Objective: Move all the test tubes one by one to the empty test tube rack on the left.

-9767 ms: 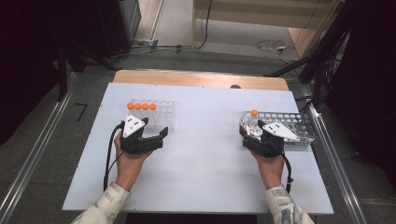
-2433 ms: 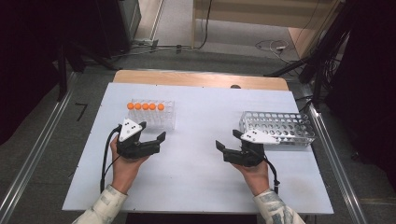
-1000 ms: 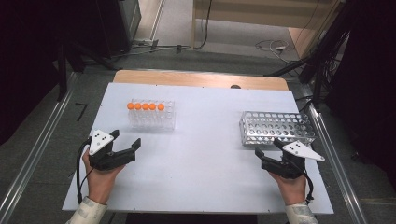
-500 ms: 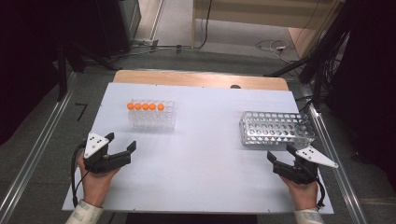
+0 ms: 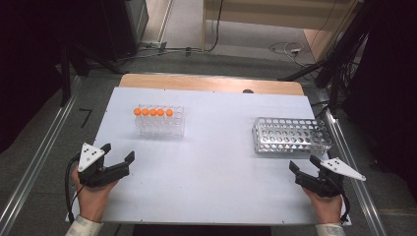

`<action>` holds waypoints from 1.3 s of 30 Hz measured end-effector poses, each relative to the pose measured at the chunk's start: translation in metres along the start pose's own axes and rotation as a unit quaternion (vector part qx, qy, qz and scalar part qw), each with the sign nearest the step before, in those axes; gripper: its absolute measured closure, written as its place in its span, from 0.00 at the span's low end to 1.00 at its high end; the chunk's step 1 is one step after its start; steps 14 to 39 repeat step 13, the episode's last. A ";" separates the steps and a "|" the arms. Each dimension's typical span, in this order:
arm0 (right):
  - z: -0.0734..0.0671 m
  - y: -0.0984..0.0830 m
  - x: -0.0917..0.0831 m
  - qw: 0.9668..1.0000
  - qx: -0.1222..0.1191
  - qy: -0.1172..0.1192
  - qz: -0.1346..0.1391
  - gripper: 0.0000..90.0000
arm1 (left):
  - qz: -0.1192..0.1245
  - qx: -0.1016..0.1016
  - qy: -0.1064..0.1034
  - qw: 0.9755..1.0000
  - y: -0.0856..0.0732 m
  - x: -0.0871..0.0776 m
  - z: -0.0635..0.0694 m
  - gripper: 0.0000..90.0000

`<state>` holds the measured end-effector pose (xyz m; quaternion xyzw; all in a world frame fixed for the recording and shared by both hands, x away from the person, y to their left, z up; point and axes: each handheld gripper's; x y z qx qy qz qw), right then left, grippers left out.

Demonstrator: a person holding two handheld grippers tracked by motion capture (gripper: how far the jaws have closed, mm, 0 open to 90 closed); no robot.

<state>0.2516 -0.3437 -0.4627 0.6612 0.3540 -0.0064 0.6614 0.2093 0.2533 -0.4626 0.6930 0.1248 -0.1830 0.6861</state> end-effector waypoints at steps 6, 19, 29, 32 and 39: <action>0.007 -0.004 -0.005 1.000 0.009 -0.014 0.001 0.19 | -0.019 -0.012 0.016 1.000 -0.007 -0.001 -0.014 0.19; 0.020 -0.011 -0.010 0.999 0.027 -0.042 -0.002 0.19 | -0.046 -0.024 0.027 0.998 -0.019 0.003 -0.024 0.19; 0.020 -0.011 -0.010 0.999 0.027 -0.042 -0.002 0.19 | -0.046 -0.024 0.027 0.998 -0.019 0.003 -0.024 0.19; 0.020 -0.011 -0.010 0.999 0.027 -0.042 -0.002 0.19 | -0.046 -0.024 0.027 0.998 -0.019 0.003 -0.024 0.19; 0.020 -0.011 -0.010 0.999 0.027 -0.042 -0.002 0.19 | -0.046 -0.024 0.027 0.998 -0.019 0.003 -0.024 0.19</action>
Point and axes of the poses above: each handheld gripper's, and its own axes: x roughly forward along the jaws, y roughly out of its top, z roughly to its right, and after that the axes turned 9 degrees about y, right-handed
